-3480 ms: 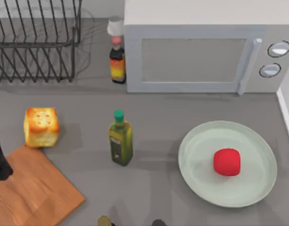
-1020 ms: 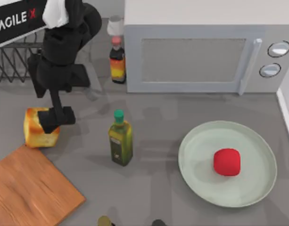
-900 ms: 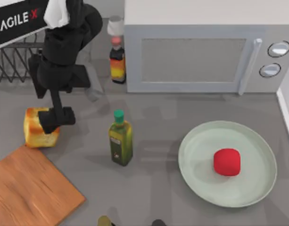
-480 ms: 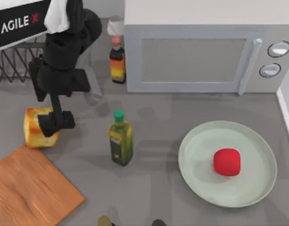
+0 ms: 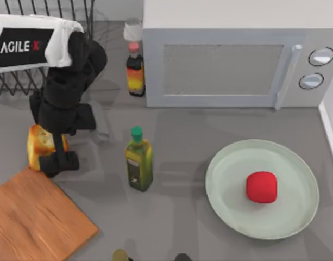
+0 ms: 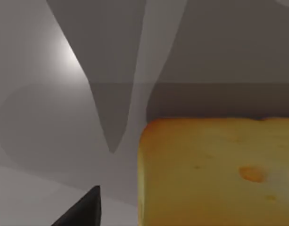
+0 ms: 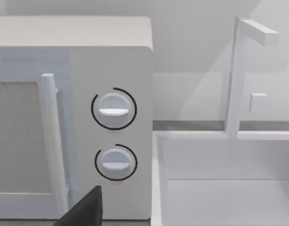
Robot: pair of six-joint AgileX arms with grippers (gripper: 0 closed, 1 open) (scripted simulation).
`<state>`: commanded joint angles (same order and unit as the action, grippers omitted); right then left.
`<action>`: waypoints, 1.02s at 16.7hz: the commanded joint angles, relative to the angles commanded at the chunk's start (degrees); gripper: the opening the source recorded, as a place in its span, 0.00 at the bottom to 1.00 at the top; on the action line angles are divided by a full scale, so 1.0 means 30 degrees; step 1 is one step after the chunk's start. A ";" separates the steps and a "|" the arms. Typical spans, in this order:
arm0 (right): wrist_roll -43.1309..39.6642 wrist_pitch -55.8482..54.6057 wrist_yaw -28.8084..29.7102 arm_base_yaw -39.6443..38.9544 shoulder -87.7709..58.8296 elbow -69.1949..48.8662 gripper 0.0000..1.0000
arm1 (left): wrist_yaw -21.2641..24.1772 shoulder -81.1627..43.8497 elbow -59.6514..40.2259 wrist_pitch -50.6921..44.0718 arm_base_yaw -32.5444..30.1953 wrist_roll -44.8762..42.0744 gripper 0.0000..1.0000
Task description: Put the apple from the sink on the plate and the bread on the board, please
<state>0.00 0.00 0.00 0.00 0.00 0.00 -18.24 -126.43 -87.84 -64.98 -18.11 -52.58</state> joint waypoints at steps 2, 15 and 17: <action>0.0000 0.0000 0.0000 0.0000 0.0000 0.0000 1.00 | 0.0000 0.0000 0.0000 0.0000 0.0000 0.0000 1.00; 0.0000 0.0000 0.0000 0.0000 0.0000 0.0000 1.00 | 0.0000 0.0000 0.0000 0.0000 0.0000 0.0000 0.10; 0.0000 0.0000 0.0000 0.0000 0.0000 0.0000 1.00 | 0.0000 0.0000 0.0000 0.0000 0.0000 0.0000 0.00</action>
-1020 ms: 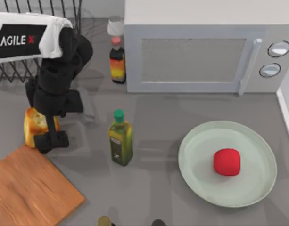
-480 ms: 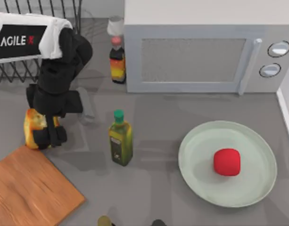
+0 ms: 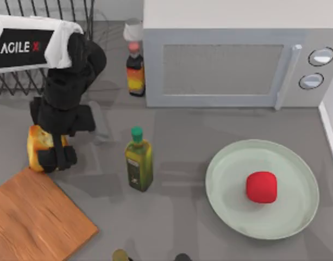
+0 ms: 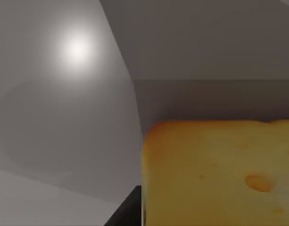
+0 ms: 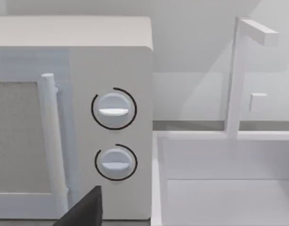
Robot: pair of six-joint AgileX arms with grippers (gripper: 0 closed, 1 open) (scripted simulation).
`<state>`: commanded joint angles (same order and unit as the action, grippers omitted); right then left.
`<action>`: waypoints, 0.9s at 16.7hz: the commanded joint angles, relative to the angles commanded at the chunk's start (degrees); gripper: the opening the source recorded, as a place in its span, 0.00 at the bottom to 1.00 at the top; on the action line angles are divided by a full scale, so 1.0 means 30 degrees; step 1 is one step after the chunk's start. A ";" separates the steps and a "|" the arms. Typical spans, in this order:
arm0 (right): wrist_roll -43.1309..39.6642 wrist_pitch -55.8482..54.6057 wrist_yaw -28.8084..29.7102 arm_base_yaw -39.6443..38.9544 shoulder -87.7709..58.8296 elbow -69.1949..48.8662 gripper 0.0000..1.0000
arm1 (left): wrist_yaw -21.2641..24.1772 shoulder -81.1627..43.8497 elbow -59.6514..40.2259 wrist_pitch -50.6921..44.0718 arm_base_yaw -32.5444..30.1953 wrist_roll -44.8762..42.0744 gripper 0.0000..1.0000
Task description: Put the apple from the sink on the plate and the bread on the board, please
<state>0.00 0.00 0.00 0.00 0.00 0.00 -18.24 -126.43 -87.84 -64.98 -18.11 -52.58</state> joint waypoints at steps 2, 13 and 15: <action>0.0000 0.0000 0.0000 0.0000 0.0000 0.0000 1.00 | 0.0000 0.0000 0.0000 0.0000 0.0000 0.0000 0.00; 0.0000 0.0000 0.0000 0.0000 0.0000 0.0000 1.00 | -0.0038 0.0270 -0.1179 -0.1549 -0.0126 -0.0114 0.00; 0.0000 0.0000 0.0000 0.0000 0.0000 0.0000 1.00 | -0.0031 0.0538 -0.1803 -0.2398 -0.0115 -0.0084 0.00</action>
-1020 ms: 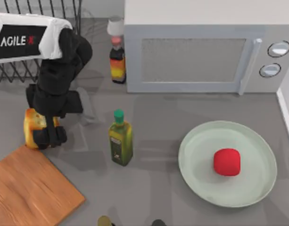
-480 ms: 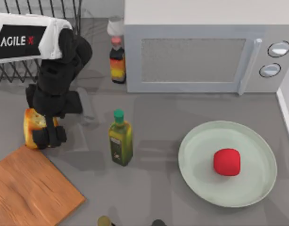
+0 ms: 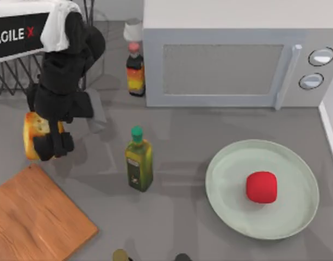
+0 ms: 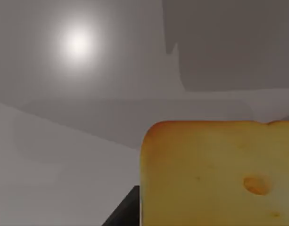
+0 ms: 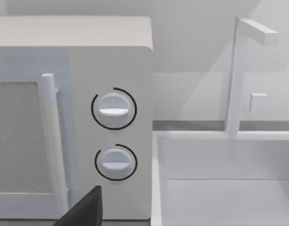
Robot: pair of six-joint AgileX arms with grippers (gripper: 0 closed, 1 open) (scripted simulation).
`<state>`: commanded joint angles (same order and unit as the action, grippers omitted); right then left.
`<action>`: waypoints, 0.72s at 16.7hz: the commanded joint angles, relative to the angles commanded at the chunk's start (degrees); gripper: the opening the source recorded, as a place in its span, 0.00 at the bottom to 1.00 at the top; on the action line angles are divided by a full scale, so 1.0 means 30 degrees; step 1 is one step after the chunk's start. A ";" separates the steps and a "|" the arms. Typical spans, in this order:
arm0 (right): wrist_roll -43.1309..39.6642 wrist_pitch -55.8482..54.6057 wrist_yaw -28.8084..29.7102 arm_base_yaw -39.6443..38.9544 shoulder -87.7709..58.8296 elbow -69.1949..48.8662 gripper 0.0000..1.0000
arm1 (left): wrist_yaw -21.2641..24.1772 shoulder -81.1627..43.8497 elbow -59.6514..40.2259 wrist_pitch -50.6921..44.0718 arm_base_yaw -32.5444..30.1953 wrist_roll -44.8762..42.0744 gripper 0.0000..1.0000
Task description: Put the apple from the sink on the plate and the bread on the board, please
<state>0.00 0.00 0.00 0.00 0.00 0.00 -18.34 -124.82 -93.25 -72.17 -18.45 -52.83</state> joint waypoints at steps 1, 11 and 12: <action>0.0000 0.0000 0.0000 0.0000 0.0000 0.0000 1.00 | 0.0000 0.0108 -0.0249 -0.0426 -0.0004 0.0000 0.00; 0.0000 0.0000 0.0000 0.0000 0.0000 0.0000 1.00 | 0.0034 0.1450 -0.2924 -0.4313 0.0009 0.0135 0.00; 0.0000 0.0000 0.0000 0.0000 0.0000 0.0000 1.00 | 0.0034 0.1456 -0.2931 -0.4320 0.0010 0.0136 0.00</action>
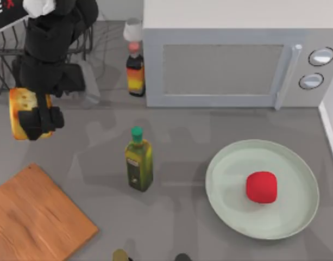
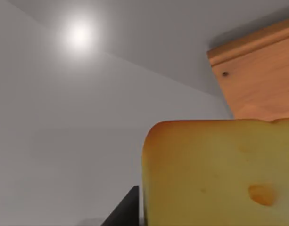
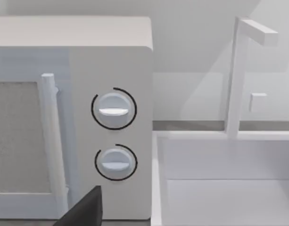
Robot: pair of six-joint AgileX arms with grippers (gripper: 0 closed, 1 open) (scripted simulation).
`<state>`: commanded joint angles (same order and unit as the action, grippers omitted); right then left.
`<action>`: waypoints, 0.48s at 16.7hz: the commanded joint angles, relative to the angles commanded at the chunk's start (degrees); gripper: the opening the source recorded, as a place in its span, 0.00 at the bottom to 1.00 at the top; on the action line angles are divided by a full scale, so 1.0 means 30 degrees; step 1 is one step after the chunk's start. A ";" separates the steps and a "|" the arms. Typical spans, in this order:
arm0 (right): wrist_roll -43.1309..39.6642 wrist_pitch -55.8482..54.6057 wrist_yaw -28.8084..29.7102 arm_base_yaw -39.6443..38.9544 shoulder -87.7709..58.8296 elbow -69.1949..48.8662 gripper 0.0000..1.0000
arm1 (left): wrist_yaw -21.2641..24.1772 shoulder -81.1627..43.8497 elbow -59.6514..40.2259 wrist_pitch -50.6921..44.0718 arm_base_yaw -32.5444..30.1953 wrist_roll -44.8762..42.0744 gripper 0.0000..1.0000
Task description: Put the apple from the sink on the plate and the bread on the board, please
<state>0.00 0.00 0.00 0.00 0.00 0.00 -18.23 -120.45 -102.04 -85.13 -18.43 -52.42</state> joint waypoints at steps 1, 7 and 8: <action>0.0000 0.0000 0.0000 0.0000 0.0000 0.0000 1.00 | 0.0000 0.0000 0.0000 0.0000 0.0000 0.0000 0.00; 0.0000 0.0000 0.0000 0.0000 0.0000 0.0000 1.00 | 0.0208 0.0236 0.0460 0.0246 0.0201 0.1121 0.00; 0.0000 0.0000 0.0000 0.0000 0.0000 0.0000 1.00 | 0.0352 0.0451 0.0741 0.0376 0.0319 0.1910 0.00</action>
<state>0.00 0.00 0.00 0.00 0.00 0.00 -17.18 -119.10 -99.82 -84.00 -17.47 -46.69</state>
